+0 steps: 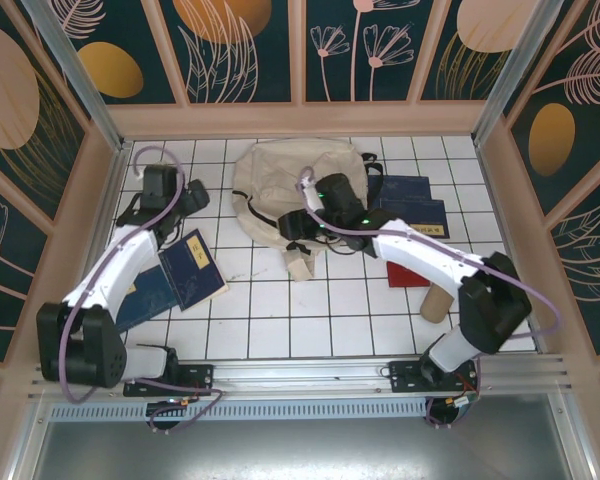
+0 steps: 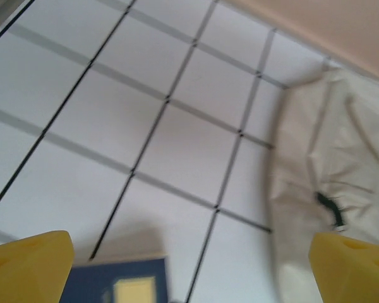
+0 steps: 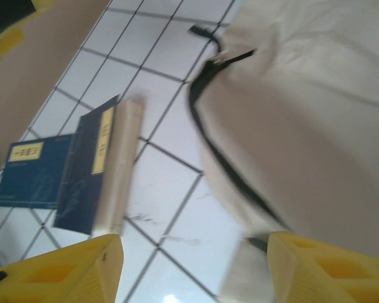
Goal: Pack the student bag
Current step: Unzip the student bag at the top-center of the table, then move the book to the center of the table.
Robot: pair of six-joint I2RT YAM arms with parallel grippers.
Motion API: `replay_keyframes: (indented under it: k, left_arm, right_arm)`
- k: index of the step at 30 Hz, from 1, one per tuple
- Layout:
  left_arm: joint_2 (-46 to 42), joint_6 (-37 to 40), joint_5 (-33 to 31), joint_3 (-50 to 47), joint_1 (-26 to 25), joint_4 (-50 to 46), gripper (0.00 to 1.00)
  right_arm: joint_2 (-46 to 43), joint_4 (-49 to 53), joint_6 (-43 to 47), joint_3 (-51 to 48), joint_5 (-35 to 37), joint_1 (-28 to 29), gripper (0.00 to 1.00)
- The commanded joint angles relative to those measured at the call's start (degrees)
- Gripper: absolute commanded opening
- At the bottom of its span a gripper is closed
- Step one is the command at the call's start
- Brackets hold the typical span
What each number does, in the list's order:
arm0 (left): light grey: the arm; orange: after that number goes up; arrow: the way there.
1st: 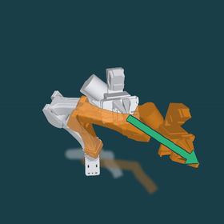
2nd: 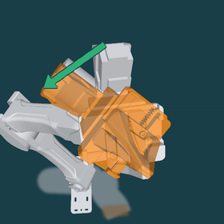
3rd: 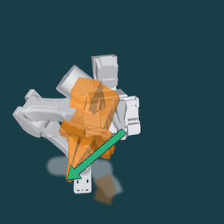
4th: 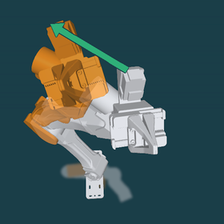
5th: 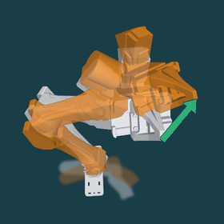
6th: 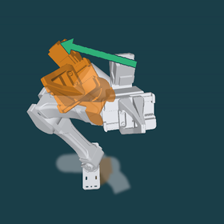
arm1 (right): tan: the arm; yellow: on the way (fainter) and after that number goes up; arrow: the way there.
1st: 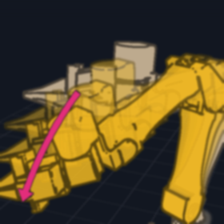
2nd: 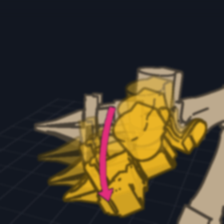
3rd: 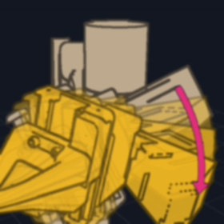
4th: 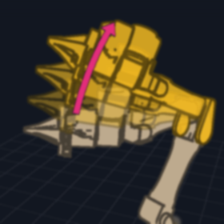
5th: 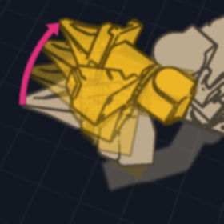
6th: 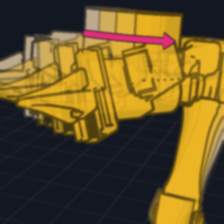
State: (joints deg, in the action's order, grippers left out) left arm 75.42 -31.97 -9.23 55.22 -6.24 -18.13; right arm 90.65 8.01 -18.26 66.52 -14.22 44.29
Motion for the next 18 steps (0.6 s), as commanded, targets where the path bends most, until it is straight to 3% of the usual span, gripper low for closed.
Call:
replay_keyframes:
  k: [1,11,18]
  left_arm:
    - [-2.9,-5.4,1.8,-5.7,3.2,-1.4,0.98]
    - [-3.7,-8.9,5.8,-10.6,12.2,2.5,0.99]
    - [-2.8,-7.9,6.7,-9.8,13.2,2.9,0.99]
  right_arm:
    - [7.1,-0.4,-6.4,5.3,-3.6,5.0,0.62]
    - [36.2,5.5,-11.1,31.9,-3.1,13.3,0.55]
    - [46.5,9.0,-11.8,43.3,-5.5,13.9,0.42]
